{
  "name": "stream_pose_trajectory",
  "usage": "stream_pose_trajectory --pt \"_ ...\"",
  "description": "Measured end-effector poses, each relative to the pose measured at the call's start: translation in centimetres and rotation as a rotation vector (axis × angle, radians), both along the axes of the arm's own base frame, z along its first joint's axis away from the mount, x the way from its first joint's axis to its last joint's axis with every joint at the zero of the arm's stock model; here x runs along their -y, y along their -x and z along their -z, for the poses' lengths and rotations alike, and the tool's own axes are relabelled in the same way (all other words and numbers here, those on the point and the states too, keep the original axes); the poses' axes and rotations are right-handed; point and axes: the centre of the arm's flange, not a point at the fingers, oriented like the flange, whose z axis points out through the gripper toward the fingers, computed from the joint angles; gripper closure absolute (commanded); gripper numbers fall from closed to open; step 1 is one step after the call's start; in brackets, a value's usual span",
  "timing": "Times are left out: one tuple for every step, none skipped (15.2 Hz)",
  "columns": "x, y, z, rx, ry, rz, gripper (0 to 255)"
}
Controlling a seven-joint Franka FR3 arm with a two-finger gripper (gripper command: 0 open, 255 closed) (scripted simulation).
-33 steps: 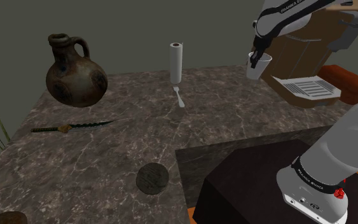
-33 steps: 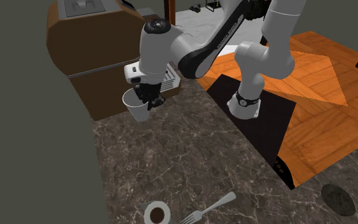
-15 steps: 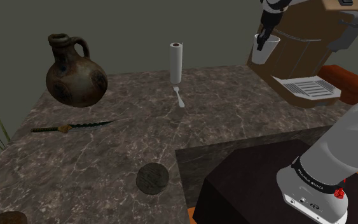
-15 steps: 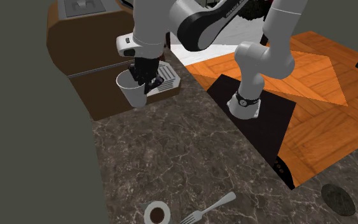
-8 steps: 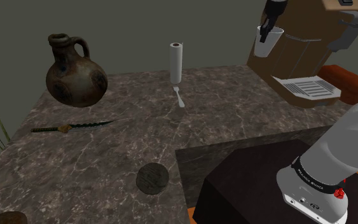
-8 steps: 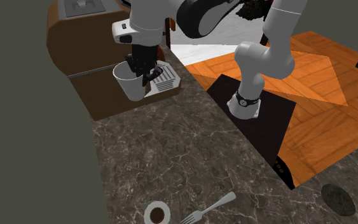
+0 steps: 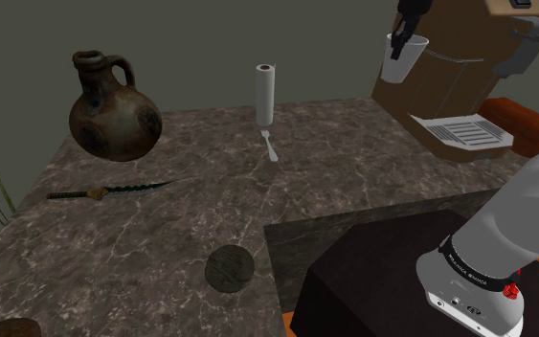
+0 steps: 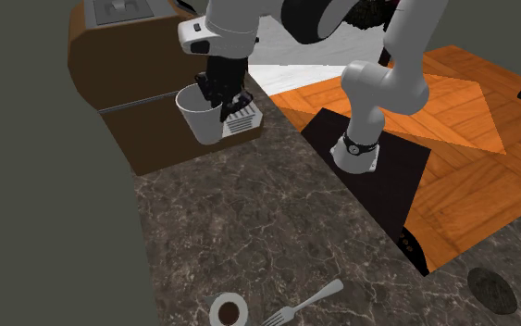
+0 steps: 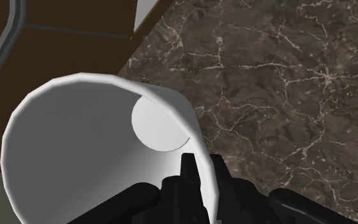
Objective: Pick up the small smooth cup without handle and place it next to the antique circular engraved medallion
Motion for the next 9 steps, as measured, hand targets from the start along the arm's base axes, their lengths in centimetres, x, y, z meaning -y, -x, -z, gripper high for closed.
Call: stream_pose_trajectory --pt "-1.5 0.2 -0.1 0.000 0.000 -0.001 255" --pt "-2.9 0.5 -0.1 0.000 0.000 -0.001 255" --pt "-4.3 0.6 0.0 0.000 0.000 -0.001 255" --pt "-5.1 1.1 -0.2 0.000 0.000 0.000 255" --pt "-6.3 1.2 -0.2 0.000 0.000 -0.001 255" --pt "-7.7 1.5 -0.1 0.000 0.000 -0.001 255" --pt "-8.9 1.8 -0.1 0.000 0.000 -0.001 255" --pt "-10.4 2.3 -0.2 0.001 0.000 -0.001 255" --pt "-11.7 2.7 -0.2 0.001 0.001 0.000 255"
